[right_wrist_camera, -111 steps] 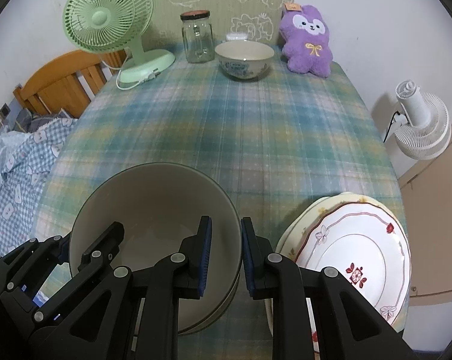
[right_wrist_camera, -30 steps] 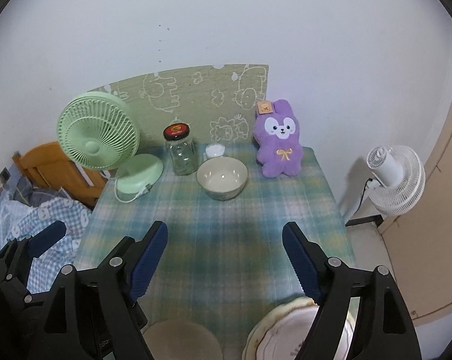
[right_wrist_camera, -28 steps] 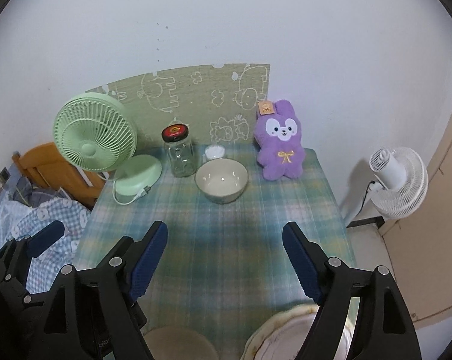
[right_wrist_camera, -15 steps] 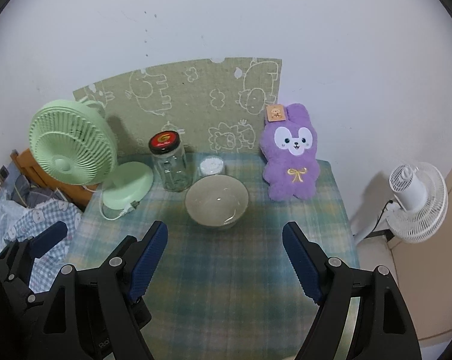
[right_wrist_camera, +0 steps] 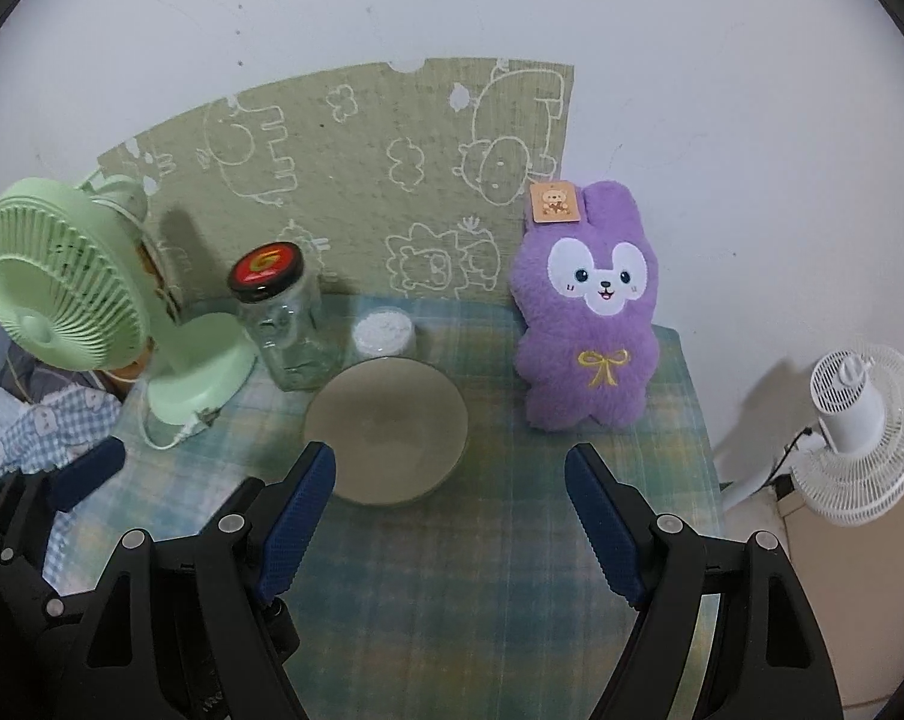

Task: Organize plates and bowls
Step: 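Move the left gripper to the rim of the grey plate by the jar, then close the left gripper on the grey plate's rim, then lift the grey plate off the table with the left gripper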

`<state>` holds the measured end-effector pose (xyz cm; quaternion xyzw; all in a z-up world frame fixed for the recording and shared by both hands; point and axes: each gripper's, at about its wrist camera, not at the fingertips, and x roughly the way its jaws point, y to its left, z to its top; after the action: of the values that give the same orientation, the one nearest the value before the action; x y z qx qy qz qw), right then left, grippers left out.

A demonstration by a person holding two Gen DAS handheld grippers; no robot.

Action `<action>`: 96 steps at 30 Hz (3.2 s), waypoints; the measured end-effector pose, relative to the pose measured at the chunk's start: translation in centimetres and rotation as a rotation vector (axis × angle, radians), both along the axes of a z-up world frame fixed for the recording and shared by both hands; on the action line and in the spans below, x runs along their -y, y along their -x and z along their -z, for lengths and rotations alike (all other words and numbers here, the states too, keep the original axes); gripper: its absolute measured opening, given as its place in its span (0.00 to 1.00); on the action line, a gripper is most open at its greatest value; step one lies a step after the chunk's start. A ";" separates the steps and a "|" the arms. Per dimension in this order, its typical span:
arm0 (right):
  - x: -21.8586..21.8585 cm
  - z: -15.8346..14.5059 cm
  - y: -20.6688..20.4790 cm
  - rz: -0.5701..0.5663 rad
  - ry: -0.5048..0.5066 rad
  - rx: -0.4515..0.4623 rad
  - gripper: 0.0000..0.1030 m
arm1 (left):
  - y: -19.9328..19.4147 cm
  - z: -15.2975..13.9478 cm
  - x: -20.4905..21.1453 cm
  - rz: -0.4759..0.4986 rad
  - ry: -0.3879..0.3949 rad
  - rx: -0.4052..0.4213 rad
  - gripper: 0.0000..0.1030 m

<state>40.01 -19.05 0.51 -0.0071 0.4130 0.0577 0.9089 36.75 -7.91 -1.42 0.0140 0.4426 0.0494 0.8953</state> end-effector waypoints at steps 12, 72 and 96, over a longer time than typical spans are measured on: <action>1.0 5.3 -5.1 0.001 -0.032 -0.058 0.73 | -4.9 4.8 1.5 -0.030 -0.022 -0.052 0.71; -0.4 9.3 -7.4 -0.005 -0.049 -0.151 0.22 | -6.1 8.3 1.6 -0.040 -0.020 -0.073 0.20; -1.8 -0.1 2.1 0.054 -0.036 -0.073 0.22 | 2.6 -0.4 -0.3 0.012 0.007 0.014 0.20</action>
<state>37.90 -17.30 0.59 0.0223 0.4451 0.0408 0.8943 34.13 -7.62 -1.06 0.0131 0.4363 0.0425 0.8987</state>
